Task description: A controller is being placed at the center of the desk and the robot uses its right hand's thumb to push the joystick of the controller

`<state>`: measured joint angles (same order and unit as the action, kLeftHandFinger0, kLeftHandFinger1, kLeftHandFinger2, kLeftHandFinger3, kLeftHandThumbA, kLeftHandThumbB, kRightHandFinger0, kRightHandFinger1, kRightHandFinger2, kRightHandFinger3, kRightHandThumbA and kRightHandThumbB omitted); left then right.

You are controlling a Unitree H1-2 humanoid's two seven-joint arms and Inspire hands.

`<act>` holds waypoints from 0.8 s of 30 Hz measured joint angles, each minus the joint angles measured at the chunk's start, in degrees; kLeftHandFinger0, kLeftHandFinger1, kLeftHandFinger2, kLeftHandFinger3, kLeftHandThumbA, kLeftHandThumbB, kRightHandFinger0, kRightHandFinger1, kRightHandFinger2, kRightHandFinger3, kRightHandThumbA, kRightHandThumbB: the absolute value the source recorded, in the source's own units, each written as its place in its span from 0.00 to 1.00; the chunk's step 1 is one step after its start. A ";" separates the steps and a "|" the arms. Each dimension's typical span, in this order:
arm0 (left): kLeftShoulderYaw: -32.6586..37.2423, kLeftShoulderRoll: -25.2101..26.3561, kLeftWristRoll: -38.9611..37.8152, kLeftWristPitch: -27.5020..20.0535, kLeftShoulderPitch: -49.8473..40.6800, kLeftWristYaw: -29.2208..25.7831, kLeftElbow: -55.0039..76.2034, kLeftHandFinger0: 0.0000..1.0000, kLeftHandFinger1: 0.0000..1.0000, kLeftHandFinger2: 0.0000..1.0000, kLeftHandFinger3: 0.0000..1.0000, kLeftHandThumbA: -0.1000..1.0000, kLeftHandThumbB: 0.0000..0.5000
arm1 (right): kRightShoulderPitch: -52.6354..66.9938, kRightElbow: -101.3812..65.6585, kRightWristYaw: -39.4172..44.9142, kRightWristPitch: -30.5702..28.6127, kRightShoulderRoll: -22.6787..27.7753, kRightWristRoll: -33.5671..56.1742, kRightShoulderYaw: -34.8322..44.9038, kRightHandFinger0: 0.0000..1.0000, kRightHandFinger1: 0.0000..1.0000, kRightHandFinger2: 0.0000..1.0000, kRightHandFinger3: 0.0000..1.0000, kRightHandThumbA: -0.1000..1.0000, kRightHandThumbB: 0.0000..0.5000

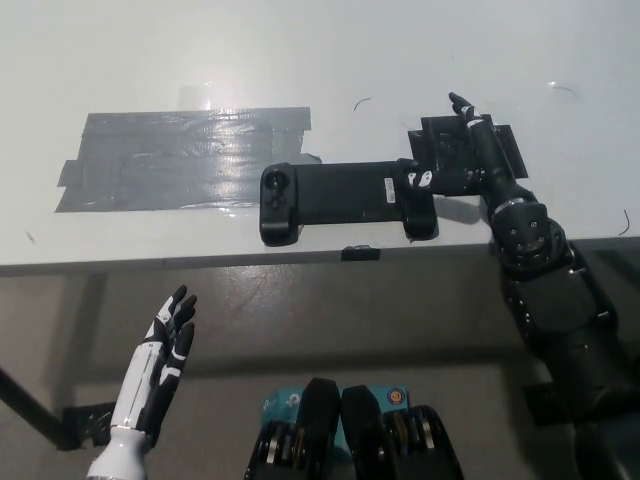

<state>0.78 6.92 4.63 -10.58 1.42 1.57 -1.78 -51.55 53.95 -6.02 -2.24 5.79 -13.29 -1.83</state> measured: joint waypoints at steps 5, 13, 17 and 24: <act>0.01 0.00 0.00 0.01 0.02 0.00 0.08 1.00 1.00 1.00 1.00 0.94 0.20 | -0.94 1.91 -0.92 -0.10 -0.05 0.26 0.09 1.00 1.00 1.00 1.00 0.92 0.00; 0.00 0.00 0.06 0.03 0.06 -0.01 0.33 1.00 1.00 1.00 1.00 0.94 0.20 | -0.99 2.37 -2.34 -0.92 -0.44 0.31 0.13 1.00 1.00 1.00 1.00 0.76 0.00; 0.00 0.00 0.06 0.03 0.20 -0.01 0.36 1.00 1.00 1.00 1.00 0.93 0.20 | -0.99 2.56 -2.77 -1.26 -0.69 0.28 0.05 1.00 1.00 1.00 1.00 0.76 0.00; 0.00 -0.01 0.04 0.07 0.23 0.00 0.38 1.00 1.00 1.00 1.00 0.93 0.19 | -0.99 2.49 -3.85 -1.41 -0.67 0.15 -0.12 1.00 1.00 1.00 1.00 1.00 0.33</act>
<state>0.78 6.91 4.66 -10.51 1.65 1.58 -1.40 -52.54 56.44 -9.87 -3.65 5.12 -13.14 -1.94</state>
